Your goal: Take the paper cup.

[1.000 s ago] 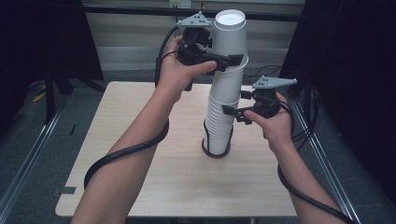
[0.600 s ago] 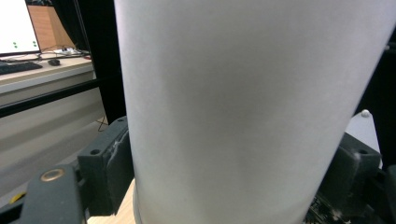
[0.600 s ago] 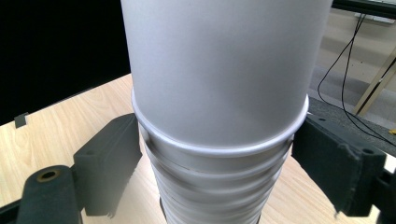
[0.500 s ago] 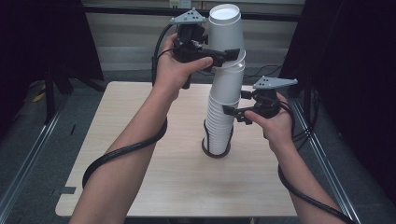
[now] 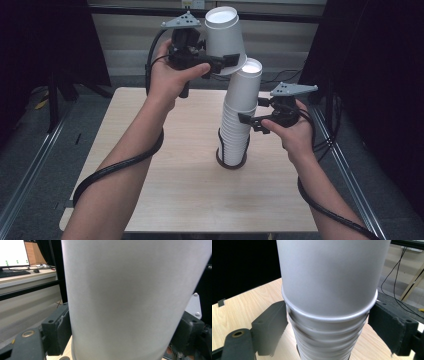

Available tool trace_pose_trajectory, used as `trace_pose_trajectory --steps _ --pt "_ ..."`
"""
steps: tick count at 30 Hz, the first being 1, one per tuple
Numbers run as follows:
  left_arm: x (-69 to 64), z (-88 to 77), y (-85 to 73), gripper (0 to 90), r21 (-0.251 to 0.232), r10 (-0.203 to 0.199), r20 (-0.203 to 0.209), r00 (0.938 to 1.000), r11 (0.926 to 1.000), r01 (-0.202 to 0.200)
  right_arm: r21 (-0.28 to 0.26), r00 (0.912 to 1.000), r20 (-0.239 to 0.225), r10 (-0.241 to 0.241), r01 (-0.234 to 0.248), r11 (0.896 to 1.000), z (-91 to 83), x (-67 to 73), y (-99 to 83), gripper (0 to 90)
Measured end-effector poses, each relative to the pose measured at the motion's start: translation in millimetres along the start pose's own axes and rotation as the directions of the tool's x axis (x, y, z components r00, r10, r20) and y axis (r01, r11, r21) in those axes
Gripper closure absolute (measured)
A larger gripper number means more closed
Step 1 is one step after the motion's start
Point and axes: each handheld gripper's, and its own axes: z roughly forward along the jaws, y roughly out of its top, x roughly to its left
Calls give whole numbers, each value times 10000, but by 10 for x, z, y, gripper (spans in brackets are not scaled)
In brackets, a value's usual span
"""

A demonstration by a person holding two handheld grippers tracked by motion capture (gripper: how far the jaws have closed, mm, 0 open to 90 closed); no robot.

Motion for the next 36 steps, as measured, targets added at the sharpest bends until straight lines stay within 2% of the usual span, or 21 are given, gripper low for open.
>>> trace_pose_trajectory --steps 1,6,7,11,16,23,36 --pt "29 -63 -23 177 -110 -137 -64 9999 9998 136 -8 10000 14 -12 12 10000 0 0 -3 154" --pt "90 -193 -71 176 -43 -148 -246 9996 9999 147 3 10000 -25 13 -13 10000 4 -4 -22 152" --pt "115 -266 -111 176 45 -135 -396 9991 9999 136 5 10000 -44 33 -33 10000 3 -7 -27 152" --pt "147 -337 -185 176 200 -69 -525 9986 9998 80 55 10000 -48 57 -57 10000 10 -13 -48 149" --pt "180 -397 -283 175 324 -57 -611 9981 9994 76 139 10000 -20 -38 39 9999 14 -10 -61 148" --pt "242 -510 -515 175 608 -179 -821 9965 9979 229 177 9999 -115 -101 103 9998 -8 -11 -87 146" --pt "300 -616 -753 174 1100 -247 -915 9955 9933 348 326 9996 -144 -248 253 9991 -27 -10 -152 145"
